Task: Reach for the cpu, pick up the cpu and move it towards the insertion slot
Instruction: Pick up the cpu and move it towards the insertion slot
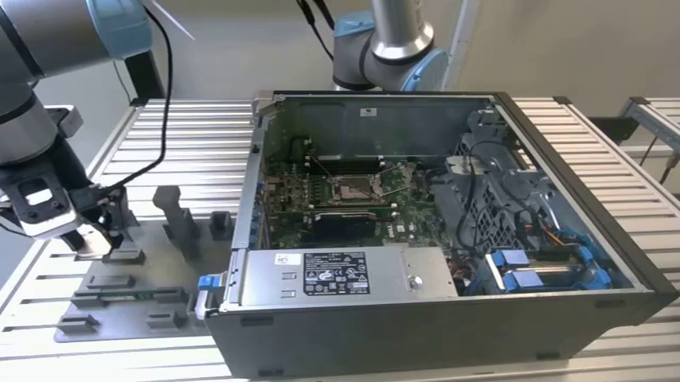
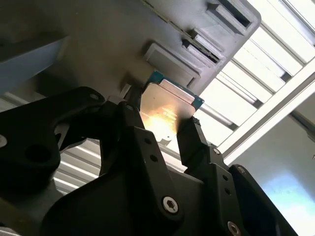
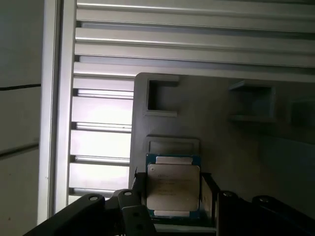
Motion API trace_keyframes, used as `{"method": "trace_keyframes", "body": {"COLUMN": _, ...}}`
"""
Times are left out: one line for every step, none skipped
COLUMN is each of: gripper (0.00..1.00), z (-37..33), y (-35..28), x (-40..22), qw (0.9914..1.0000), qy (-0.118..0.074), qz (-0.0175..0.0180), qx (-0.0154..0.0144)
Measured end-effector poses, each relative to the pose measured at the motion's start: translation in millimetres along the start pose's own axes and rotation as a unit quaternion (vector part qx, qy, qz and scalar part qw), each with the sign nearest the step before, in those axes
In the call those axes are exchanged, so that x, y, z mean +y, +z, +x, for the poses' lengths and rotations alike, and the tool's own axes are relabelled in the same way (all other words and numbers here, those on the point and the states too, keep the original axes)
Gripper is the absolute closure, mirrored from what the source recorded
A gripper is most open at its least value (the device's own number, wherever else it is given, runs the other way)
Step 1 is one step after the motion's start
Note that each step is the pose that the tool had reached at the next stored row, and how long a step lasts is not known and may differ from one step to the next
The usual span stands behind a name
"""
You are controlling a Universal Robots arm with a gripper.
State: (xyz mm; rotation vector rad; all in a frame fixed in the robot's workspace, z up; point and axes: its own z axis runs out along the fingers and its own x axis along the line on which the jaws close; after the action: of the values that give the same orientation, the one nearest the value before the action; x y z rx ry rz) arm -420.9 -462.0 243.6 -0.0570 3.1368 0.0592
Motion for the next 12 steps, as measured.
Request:
{"method": "trace_keyframes", "body": {"gripper": 1.0, "z": 0.0, "y": -2.1, "x": 0.1, "qw": 1.0, "qy": 0.0, "qz": 0.0, "qx": 0.0}}
{"method": "trace_keyframes", "body": {"gripper": 1.0, "z": 0.1, "y": -3.2, "x": 0.1, "qw": 1.0, "qy": 0.0, "qz": 0.0, "qx": -0.0001}}
{"method": "trace_keyframes", "body": {"gripper": 1.0, "z": 0.2, "y": -4.0, "x": 0.1, "qw": 1.0, "qy": 0.0, "qz": -0.0001, "qx": -0.0005}}
{"method": "trace_keyframes", "body": {"gripper": 1.0, "z": 0.2, "y": -5.1, "x": 0.1, "qw": 1.0, "qy": 0.0, "qz": 0.0, "qx": -0.0006}}
{"method": "trace_keyframes", "body": {"gripper": 1.0, "z": 0.2, "y": -6.9, "x": 0.2, "qw": 1.0, "qy": 0.0, "qz": 0.0, "qx": -0.0007}}
{"method": "trace_keyframes", "body": {"gripper": 1.0, "z": 0.2, "y": -8.8, "x": 0.3, "qw": 1.0, "qy": 0.0, "qz": -0.0001, "qx": -0.0007}}
{"method": "trace_keyframes", "body": {"gripper": 1.0, "z": 0.2, "y": -11.2, "x": 0.4, "qw": 1.0, "qy": 0.0, "qz": -0.0001, "qx": -0.0007}}
{"method": "trace_keyframes", "body": {"gripper": 1.0, "z": 0.2, "y": -13.1, "x": 0.5, "qw": 1.0, "qy": 0.0, "qz": -0.0001, "qx": -0.0007}}
{"method": "trace_keyframes", "body": {"gripper": 1.0, "z": 0.2, "y": -14.4, "x": 0.6, "qw": 1.0, "qy": 0.0, "qz": -0.0001, "qx": -0.0007}}
{"method": "trace_keyframes", "body": {"gripper": 1.0, "z": 0.2, "y": -15.3, "x": 0.6, "qw": 1.0, "qy": 0.0, "qz": -0.0001, "qx": -0.0007}}
{"method": "trace_keyframes", "body": {"gripper": 1.0, "z": 0.2, "y": -16.3, "x": 0.7, "qw": 1.0, "qy": 0.0, "qz": -0.0001, "qx": -0.0007}}
{"method": "trace_keyframes", "body": {"gripper": 1.0, "z": 0.2, "y": -17.4, "x": 0.7, "qw": 1.0, "qy": 0.0, "qz": -0.0001, "qx": -0.0007}}
